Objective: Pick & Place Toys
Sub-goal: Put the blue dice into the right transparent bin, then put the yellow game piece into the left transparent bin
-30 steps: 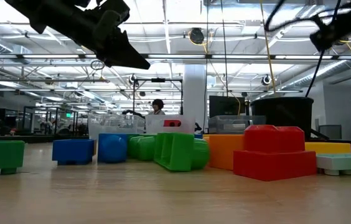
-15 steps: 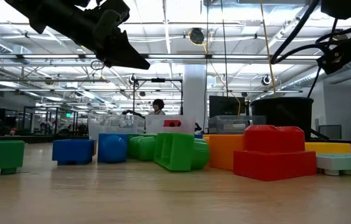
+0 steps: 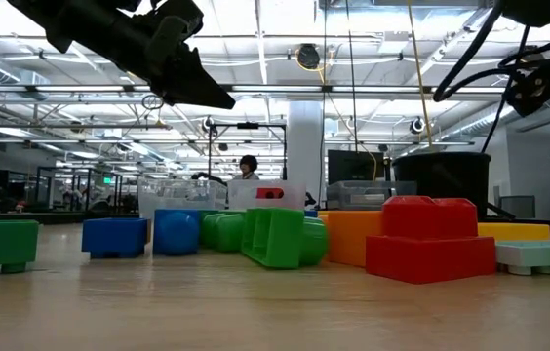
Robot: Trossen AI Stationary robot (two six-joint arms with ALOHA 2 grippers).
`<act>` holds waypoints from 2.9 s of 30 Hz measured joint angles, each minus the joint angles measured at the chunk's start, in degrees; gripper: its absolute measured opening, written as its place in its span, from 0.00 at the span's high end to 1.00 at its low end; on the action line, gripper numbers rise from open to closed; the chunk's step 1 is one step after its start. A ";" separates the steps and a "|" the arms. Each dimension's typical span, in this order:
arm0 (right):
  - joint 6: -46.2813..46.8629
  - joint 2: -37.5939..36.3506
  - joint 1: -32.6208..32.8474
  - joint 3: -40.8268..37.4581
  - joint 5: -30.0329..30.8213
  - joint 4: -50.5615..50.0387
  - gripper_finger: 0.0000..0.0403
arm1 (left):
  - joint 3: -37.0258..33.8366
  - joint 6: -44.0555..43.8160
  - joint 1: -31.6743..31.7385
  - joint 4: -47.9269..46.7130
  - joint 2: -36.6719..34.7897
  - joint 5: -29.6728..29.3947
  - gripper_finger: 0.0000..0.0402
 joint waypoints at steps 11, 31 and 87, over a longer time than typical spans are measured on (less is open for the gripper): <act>-10.20 -6.12 -1.22 16.34 23.43 7.96 0.93 | 0.02 0.25 0.00 0.31 0.00 -0.13 0.93; -65.43 -5.22 -26.70 16.53 30.49 54.47 0.99 | 0.11 0.81 -2.28 -1.49 -14.05 -0.03 0.93; -88.88 7.69 -42.11 15.38 29.16 67.64 0.48 | 0.04 1.73 1.79 -12.20 -19.74 -3.17 0.93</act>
